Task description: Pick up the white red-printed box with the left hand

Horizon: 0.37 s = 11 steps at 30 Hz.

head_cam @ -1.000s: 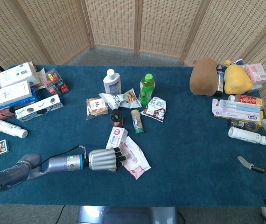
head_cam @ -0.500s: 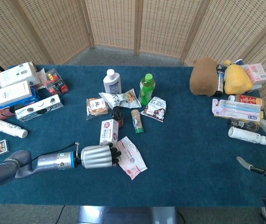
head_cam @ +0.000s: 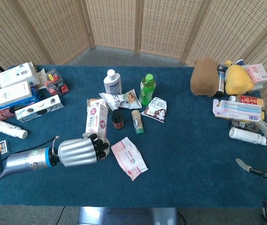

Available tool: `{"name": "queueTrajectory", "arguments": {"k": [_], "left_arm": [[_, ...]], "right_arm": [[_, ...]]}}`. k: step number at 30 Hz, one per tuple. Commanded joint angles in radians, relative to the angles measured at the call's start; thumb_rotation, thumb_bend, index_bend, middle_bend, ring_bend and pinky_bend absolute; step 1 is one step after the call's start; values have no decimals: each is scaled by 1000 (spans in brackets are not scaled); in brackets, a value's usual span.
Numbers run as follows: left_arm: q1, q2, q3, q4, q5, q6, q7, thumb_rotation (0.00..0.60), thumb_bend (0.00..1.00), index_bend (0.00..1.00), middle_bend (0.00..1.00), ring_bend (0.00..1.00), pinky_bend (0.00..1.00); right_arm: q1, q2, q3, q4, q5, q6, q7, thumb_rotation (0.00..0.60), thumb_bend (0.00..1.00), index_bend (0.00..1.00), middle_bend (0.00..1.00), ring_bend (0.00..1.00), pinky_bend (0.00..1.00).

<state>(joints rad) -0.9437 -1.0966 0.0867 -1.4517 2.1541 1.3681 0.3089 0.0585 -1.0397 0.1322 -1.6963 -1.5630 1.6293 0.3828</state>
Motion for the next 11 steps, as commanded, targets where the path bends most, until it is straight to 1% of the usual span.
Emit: {"name": "queueTrajectory", "arguments": {"k": [1, 11], "left_arm": [[4, 32, -19, -23, -7, 2, 6, 600, 0, 888, 752, 807, 738], [12, 86, -56, -50, -11, -16, 13, 600, 0, 888, 749, 806, 738]], "right_arm": [[0, 1, 1, 0, 2, 0, 1, 600, 0, 0, 0, 0, 0], [0, 0, 1, -3, 1, -1, 3, 600, 0, 0, 0, 0, 0]]}}
